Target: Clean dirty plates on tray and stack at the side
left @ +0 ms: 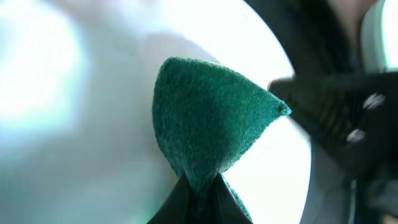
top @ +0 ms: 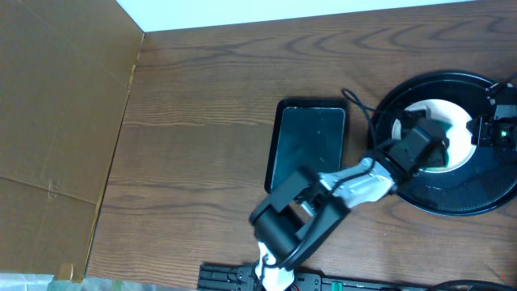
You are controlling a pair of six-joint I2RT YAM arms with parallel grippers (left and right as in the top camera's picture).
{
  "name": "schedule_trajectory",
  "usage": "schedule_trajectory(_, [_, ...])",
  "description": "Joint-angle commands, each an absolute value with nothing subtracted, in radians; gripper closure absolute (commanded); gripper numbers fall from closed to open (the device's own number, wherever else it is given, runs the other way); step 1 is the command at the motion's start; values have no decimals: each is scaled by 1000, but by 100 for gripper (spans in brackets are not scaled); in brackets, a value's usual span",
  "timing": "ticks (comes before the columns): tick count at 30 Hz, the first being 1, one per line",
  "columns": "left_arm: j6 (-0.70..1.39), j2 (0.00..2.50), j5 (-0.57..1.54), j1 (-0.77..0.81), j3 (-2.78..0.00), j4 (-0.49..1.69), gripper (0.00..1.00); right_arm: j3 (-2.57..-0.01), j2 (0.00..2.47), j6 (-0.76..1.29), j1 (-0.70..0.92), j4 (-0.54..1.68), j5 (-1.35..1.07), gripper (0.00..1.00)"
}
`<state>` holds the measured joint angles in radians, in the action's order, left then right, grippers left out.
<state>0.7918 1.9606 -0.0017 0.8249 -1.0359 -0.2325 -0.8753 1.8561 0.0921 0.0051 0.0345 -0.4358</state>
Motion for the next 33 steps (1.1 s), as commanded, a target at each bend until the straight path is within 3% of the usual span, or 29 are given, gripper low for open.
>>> schedule_trajectory(1, [775, 1987, 4, 822, -1023, -221, 92, -849, 1875, 90, 15, 71, -363, 99])
schedule_trajectory(6, [683, 1973, -128, 809, -1023, -160, 93, -849, 1870, 88, 15, 72, -336, 99])
schedule_trajectory(16, [396, 1892, -603, 808, -1023, -103, 93, -849, 1870, 88, 15, 73, -337, 99])
schedule_trajectory(27, [330, 1785, -614, 807, -1025, -208, 93, -849, 1853, 69, 15, 88, -337, 99])
schedule_trajectory(33, [419, 1623, -614, 757, -1025, -30, 93, -850, 1699, 17, 38, 144, -283, 99])
